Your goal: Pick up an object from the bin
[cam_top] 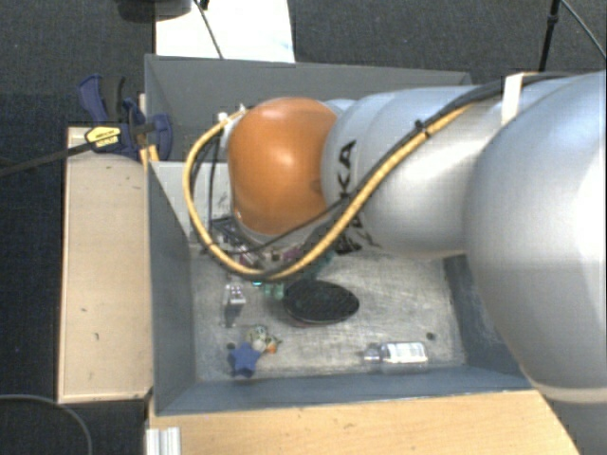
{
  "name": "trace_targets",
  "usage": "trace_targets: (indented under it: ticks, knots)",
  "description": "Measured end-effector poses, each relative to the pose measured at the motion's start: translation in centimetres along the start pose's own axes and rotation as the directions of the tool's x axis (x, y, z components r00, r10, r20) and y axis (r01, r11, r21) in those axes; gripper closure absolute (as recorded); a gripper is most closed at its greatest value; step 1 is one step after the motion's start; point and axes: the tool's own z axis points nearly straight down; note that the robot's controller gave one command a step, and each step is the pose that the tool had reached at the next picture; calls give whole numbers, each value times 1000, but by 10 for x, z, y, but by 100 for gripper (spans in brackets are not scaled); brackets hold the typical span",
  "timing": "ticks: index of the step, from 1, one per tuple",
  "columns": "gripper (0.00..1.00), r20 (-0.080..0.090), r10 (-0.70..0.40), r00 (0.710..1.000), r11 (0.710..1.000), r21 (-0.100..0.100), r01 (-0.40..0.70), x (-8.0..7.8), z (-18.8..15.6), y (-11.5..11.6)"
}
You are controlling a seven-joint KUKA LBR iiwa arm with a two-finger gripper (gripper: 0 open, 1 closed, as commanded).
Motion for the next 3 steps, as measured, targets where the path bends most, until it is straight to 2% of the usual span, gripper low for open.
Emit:
trace_targets:
  ticks: [1, 2, 3]
  knots:
    - [0, -2, -50, 999, 999, 3, 50, 41, 72, -103]
    - [0, 12, -31, 999, 1000, -3, 31, 46, 99, -101]
    - [100, 20, -24, 1000, 1000, -5, 25, 43, 96, -101]
